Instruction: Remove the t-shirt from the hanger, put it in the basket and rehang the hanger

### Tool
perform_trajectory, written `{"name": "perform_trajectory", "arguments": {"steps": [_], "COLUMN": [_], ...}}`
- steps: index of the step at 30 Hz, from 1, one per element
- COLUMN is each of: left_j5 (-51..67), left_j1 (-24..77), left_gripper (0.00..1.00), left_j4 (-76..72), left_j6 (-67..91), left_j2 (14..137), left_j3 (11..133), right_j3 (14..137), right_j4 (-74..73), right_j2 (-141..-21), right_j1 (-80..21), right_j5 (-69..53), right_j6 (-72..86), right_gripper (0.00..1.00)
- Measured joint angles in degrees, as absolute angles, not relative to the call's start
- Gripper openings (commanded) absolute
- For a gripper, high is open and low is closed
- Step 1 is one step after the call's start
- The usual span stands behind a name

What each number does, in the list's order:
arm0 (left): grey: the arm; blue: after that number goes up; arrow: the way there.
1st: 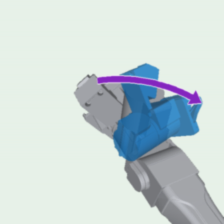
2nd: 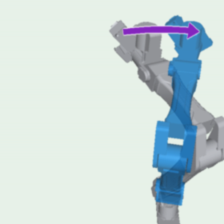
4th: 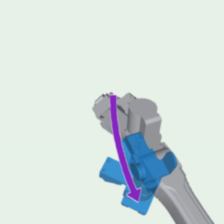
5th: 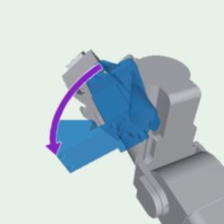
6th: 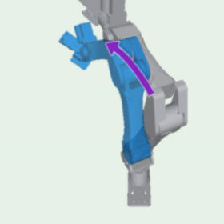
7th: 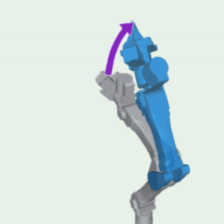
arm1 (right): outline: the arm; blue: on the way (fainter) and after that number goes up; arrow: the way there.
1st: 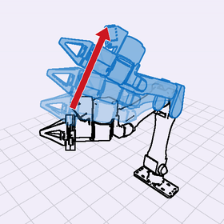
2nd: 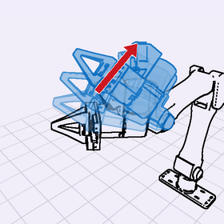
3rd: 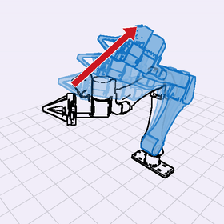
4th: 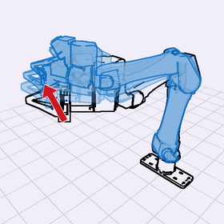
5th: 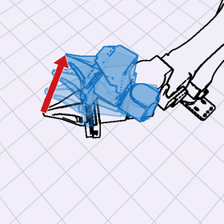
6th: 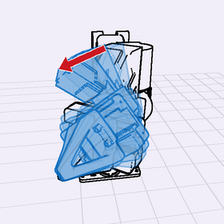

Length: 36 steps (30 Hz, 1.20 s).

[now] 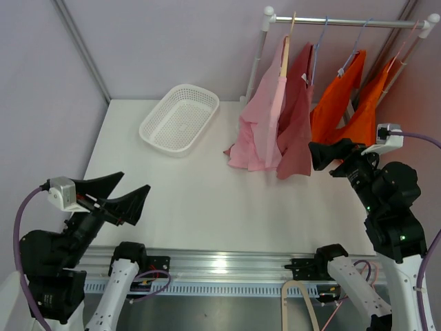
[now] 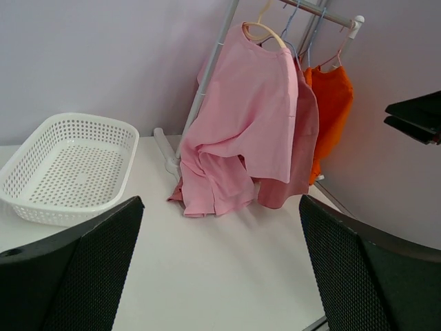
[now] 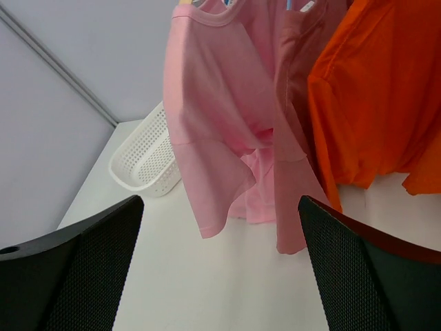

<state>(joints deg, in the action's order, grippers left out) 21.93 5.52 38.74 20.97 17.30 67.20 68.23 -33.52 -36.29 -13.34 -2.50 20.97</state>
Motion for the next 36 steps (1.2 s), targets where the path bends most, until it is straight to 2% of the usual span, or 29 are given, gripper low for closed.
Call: {"name": "perform_trajectory", "arguments": {"steps": [9,10,17,18,19,22,33,36], "left_j5": [23.7,24.5,24.3,23.7,23.4,22.9,22.6,22.6], "left_j1": [5.5,5.5,5.5,5.5,5.5,5.5,5.5,5.5], "left_gripper": [0.99,1.00,1.00,0.99,1.00,1.00,0.99,0.99], "left_j4": [36.5,35.2,31.0,30.8,30.5,29.0,24.4,23.8], "left_j6": [22.3,22.8,25.0,25.0,25.0,25.0,24.8,24.4], "left_j2": [21.8,23.2,33.3,34.2,34.6,35.7,35.5,35.8], "left_j3": [70.0,69.3,65.8,65.7,65.7,65.5,60.6,59.4], "right_j3": [73.7,75.5,95.4,99.4,103.4,111.4,119.1,120.3], "right_j4": [-31.0,-30.8,-30.0,-30.5,-30.8,-30.9,-28.7,-28.0], "right_j2": [-45.5,-47.5,-68.6,-72.1,-75.7,-84.1,-99.9,-101.8], "right_j1": [-13.3,-13.3,-13.3,-13.3,-13.3,-13.1,-10.4,-10.4], "right_j5": [2.6,3.6,8.1,8.4,8.6,9.3,14.4,15.9], "right_j6": [20.4,20.0,16.9,16.6,16.3,15.0,12.0,10.7], "right_gripper": [0.99,0.95,0.91,0.90,0.84,0.84,0.81,0.69]}}
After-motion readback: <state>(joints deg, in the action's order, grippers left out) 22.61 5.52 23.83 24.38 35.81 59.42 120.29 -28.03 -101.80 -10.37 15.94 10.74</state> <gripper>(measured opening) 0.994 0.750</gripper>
